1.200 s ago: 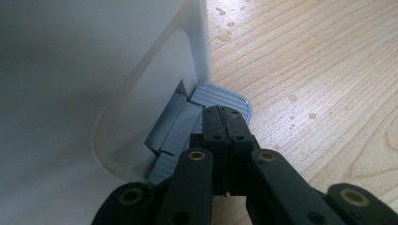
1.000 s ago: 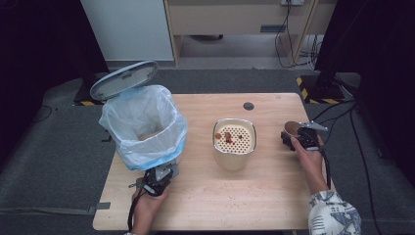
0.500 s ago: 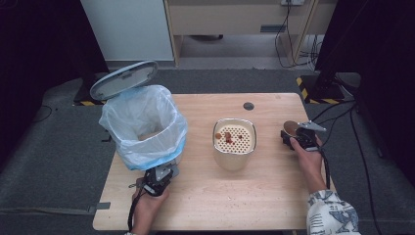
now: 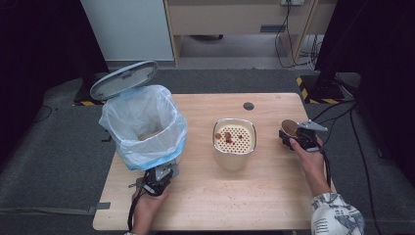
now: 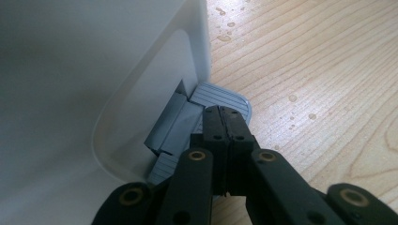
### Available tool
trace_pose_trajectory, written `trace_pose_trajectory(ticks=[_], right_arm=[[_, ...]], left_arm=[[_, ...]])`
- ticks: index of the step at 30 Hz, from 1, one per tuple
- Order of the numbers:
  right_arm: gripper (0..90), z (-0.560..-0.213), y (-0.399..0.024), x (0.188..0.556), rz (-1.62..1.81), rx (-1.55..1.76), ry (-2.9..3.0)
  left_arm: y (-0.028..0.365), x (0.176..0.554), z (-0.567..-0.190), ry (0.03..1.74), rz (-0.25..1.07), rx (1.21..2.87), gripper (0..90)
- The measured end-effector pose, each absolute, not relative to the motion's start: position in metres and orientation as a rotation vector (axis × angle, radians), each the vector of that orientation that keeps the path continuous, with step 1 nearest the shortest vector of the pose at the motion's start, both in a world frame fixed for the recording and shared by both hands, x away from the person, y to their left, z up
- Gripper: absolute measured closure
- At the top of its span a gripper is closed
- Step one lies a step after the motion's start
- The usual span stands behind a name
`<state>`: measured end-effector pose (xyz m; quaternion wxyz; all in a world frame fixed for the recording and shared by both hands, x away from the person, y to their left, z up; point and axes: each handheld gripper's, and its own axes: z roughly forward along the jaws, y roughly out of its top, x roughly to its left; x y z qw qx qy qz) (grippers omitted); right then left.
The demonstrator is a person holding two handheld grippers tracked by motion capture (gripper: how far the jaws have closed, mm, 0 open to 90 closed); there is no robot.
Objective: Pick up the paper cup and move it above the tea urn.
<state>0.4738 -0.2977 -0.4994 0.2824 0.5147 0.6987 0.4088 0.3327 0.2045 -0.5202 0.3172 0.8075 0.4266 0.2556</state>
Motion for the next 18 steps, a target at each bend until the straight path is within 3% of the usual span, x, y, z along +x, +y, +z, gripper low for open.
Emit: trace_pose_trajectory(ticks=[18], right_arm=[[33.6,-0.486,-0.29,0.466,1.107,1.318,1.916]], left_arm=[[0.205,0.333,-0.52,1.124,0.672,2.125,88.6]])
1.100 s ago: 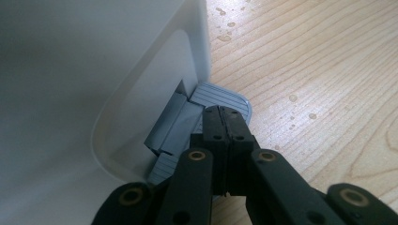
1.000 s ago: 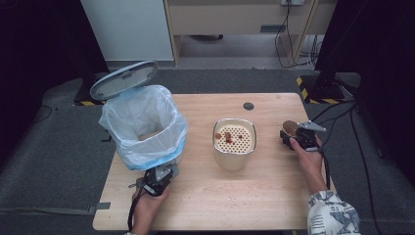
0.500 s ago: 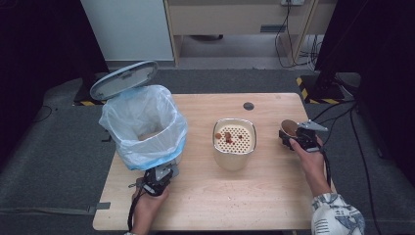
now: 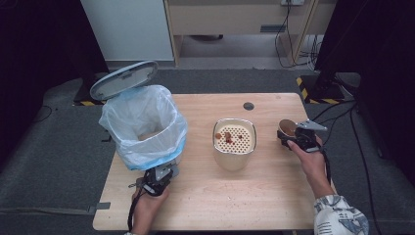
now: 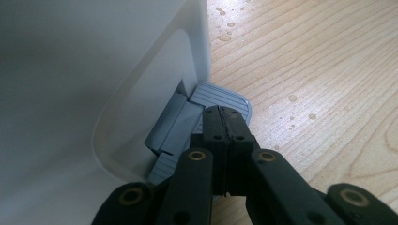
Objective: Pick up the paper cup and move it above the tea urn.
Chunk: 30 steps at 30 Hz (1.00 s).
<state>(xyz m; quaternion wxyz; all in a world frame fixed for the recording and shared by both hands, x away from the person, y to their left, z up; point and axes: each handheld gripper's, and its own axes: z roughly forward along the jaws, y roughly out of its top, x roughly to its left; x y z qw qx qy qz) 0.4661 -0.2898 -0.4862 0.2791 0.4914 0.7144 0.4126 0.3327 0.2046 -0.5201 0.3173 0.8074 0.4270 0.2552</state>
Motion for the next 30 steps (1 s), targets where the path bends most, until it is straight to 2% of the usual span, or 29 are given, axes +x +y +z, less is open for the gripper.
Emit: trace_pose_trajectory(ticks=[30], right_arm=[[35.8,-0.407,-0.282,0.468,1.106,1.099,1.984]], left_arm=[[0.204,0.333,-0.52,1.122,0.675,2.128,88.7]])
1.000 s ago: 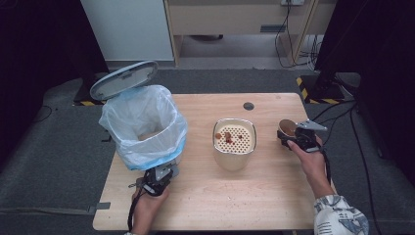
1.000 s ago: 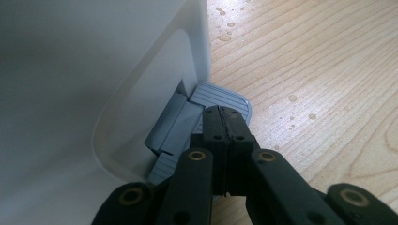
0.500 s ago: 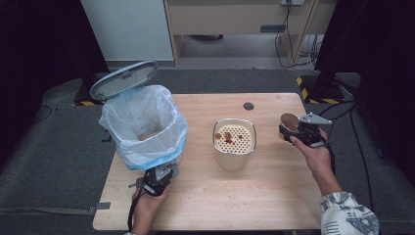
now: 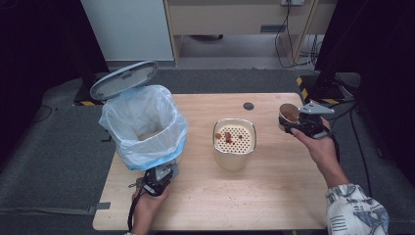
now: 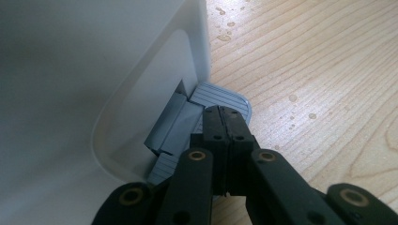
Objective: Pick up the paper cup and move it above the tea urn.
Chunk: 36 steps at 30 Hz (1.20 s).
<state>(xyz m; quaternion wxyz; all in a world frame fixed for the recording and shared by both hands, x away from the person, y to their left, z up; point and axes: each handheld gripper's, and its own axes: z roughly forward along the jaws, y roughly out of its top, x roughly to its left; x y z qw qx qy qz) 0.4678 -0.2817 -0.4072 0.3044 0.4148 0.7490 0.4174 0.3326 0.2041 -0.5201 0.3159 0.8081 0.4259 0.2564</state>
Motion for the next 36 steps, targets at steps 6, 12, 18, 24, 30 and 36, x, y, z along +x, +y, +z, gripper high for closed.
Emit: trace_pose_trajectory(ticks=[6,12,18,24,30,36], right_arm=[[35.8,-0.392,-0.279,0.472,1.118,1.067,1.99],[35.9,-0.384,-0.28,0.475,1.13,1.065,1.987],[35.9,-0.379,-0.281,0.477,1.136,1.066,1.982],[35.9,-0.373,-0.278,0.479,1.133,1.055,1.988],[36.0,-0.363,-0.269,0.482,1.128,1.019,1.992],[36.0,-0.353,-0.259,0.484,1.126,0.974,1.996]], left_arm=[[0.204,0.333,-0.52,1.121,0.675,2.128,88.7],[0.204,0.333,-0.52,1.121,0.675,2.128,88.7],[0.204,0.333,-0.52,1.121,0.676,2.128,88.7],[0.204,0.333,-0.52,1.121,0.675,2.128,88.7],[0.204,0.333,-0.52,1.121,0.674,2.128,88.7],[0.204,0.333,-0.52,1.12,0.674,2.129,88.7]])
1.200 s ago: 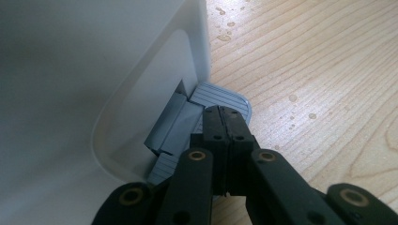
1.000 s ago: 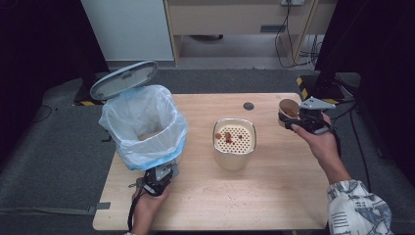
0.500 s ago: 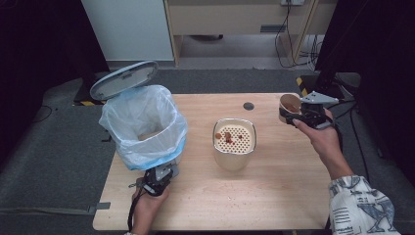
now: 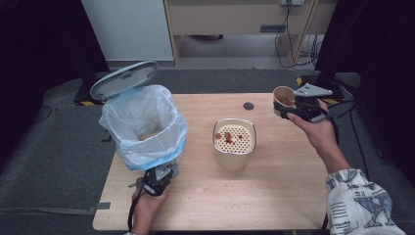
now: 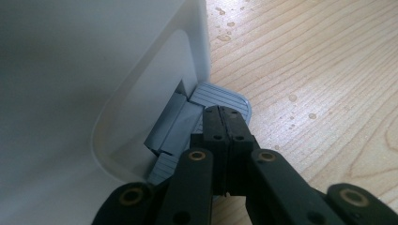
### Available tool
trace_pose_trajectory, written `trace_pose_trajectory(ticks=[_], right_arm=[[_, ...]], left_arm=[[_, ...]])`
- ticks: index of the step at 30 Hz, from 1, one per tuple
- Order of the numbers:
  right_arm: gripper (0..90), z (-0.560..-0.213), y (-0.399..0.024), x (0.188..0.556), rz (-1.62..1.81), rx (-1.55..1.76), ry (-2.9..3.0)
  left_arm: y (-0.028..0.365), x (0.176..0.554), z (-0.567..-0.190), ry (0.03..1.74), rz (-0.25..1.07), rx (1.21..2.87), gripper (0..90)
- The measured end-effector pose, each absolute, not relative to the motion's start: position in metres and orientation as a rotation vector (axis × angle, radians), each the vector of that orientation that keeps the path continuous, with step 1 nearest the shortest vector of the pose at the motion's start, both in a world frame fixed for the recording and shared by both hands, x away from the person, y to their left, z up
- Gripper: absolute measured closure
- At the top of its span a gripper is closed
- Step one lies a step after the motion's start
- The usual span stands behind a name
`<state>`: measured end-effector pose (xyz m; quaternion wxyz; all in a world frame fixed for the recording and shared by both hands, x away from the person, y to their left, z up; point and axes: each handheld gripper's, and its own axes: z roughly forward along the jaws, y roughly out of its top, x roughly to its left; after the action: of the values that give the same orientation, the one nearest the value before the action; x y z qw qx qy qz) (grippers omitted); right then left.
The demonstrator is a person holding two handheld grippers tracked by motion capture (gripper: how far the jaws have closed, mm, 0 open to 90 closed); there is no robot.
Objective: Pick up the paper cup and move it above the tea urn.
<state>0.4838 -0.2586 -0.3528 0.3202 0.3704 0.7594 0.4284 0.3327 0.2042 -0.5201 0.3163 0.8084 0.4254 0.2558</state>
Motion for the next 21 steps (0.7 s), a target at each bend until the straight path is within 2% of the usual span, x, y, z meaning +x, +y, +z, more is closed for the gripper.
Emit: trace_pose_trajectory(ticks=[21], right_arm=[[35.9,-0.334,-0.23,0.487,1.131,0.868,2.016]], left_arm=[[0.204,0.333,-0.52,1.119,0.673,2.13,88.7]])
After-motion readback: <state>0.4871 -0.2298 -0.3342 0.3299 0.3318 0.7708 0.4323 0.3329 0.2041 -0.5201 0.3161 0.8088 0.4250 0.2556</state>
